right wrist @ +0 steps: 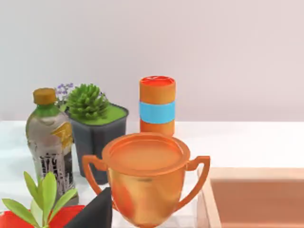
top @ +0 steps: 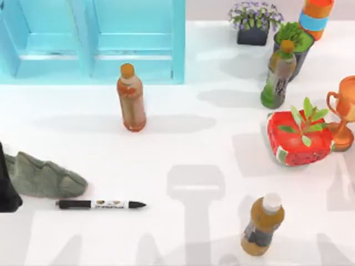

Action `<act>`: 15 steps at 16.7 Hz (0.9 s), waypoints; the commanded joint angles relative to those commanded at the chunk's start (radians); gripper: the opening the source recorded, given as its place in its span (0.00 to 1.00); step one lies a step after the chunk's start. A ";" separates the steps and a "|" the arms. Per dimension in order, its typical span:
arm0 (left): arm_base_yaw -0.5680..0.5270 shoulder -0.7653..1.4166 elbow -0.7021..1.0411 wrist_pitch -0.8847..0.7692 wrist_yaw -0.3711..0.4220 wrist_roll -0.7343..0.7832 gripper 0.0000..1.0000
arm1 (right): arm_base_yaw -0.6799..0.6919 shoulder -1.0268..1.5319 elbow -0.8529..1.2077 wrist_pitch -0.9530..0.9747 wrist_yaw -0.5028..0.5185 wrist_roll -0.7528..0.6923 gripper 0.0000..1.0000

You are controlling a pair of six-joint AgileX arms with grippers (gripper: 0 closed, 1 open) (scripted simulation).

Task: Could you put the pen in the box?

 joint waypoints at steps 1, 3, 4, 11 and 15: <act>0.000 0.000 0.000 0.000 0.000 0.000 1.00 | 0.000 0.000 0.000 0.000 0.000 0.000 1.00; 0.000 0.000 0.000 0.000 0.000 0.000 1.00 | 0.005 0.009 0.009 -0.004 -0.002 -0.001 1.00; 0.000 0.000 0.000 0.000 0.000 0.000 1.00 | 0.015 0.027 0.026 -0.013 -0.005 -0.003 1.00; 0.000 0.000 0.000 0.000 0.000 0.000 1.00 | 0.200 0.423 0.367 -0.219 -0.047 -0.063 1.00; 0.000 0.000 0.000 0.000 0.000 0.000 1.00 | 0.346 0.817 0.665 -0.435 -0.077 -0.134 1.00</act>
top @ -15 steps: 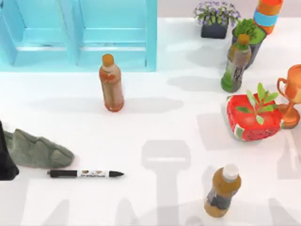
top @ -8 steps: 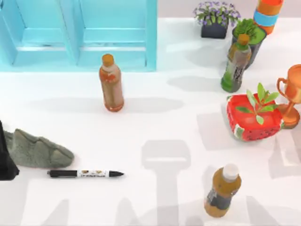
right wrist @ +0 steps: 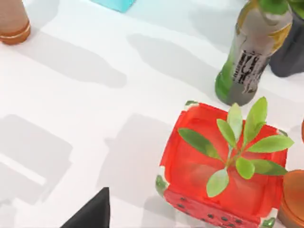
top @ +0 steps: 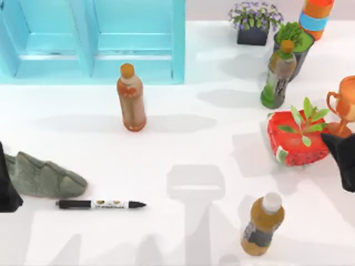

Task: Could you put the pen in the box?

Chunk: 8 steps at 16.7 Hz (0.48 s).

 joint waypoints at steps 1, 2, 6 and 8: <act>0.000 0.000 0.000 0.000 0.000 0.000 1.00 | 0.037 0.111 0.081 -0.062 -0.008 -0.021 1.00; 0.000 0.000 0.000 0.000 0.000 0.000 1.00 | 0.074 0.224 0.163 -0.126 -0.017 -0.043 1.00; 0.000 0.000 0.000 0.000 0.000 0.000 1.00 | 0.217 0.688 0.507 -0.386 -0.057 -0.138 1.00; 0.000 0.000 0.000 0.000 0.000 0.000 1.00 | 0.281 0.911 0.683 -0.509 -0.081 -0.186 1.00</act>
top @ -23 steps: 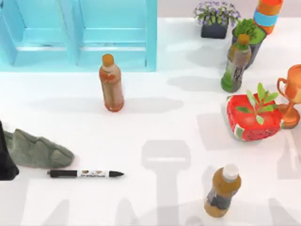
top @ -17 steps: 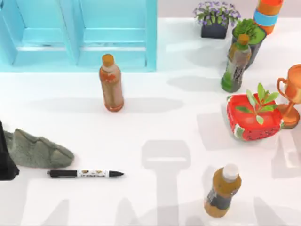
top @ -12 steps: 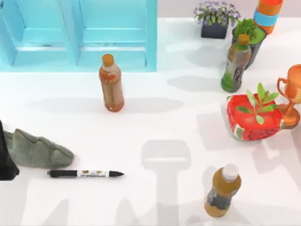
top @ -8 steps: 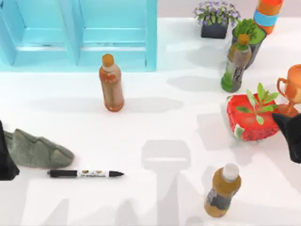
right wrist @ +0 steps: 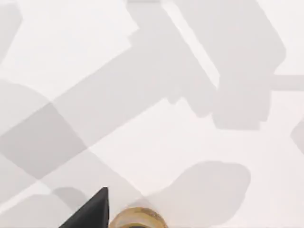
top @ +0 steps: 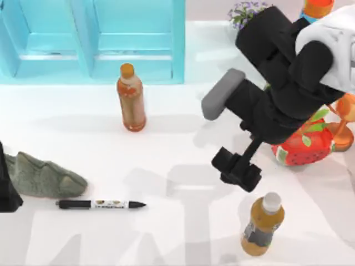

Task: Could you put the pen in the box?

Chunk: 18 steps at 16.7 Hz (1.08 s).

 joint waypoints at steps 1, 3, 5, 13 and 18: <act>0.000 0.000 0.000 0.000 0.000 0.000 1.00 | 0.030 0.105 0.090 -0.056 -0.013 -0.024 1.00; 0.000 0.000 0.000 0.000 0.000 0.000 1.00 | 0.084 0.298 0.272 -0.155 -0.040 -0.072 1.00; 0.000 0.000 0.000 0.000 0.000 0.000 1.00 | 0.130 0.463 0.457 -0.234 -0.067 -0.119 1.00; 0.000 0.000 0.000 0.000 0.000 0.000 1.00 | 0.240 0.812 1.017 -0.351 -0.158 -0.264 1.00; 0.000 0.000 0.000 0.000 0.000 0.000 1.00 | 0.248 0.834 1.069 -0.350 -0.168 -0.280 1.00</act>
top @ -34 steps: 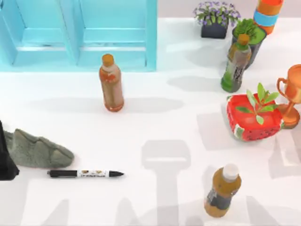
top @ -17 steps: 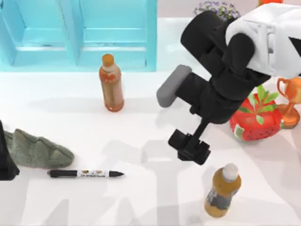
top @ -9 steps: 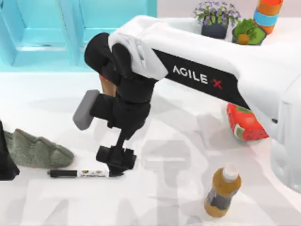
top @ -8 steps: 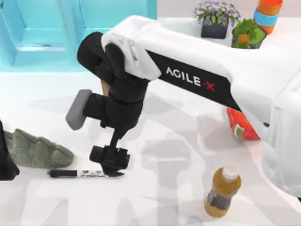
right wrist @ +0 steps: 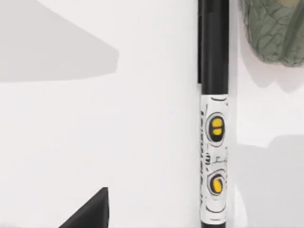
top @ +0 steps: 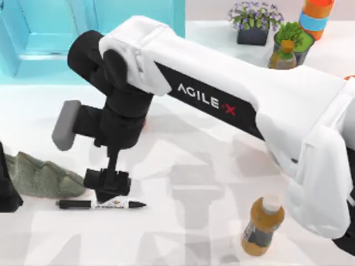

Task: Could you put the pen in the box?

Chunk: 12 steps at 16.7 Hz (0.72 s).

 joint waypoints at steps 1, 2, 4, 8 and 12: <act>0.000 0.000 0.000 0.000 0.000 0.000 1.00 | 0.000 0.000 0.000 0.000 0.000 0.000 1.00; 0.000 0.000 0.000 0.000 0.000 0.000 1.00 | 0.000 0.000 0.000 0.000 0.000 0.000 1.00; 0.000 0.000 0.000 0.000 0.000 0.000 1.00 | -0.005 -0.004 -0.002 0.000 0.001 0.001 1.00; 0.000 0.000 0.000 0.000 0.000 0.000 1.00 | 0.005 -0.021 0.009 -0.029 0.001 0.005 1.00; 0.000 0.000 0.000 0.000 0.000 0.000 1.00 | 0.025 -0.060 0.009 -0.059 0.002 0.026 1.00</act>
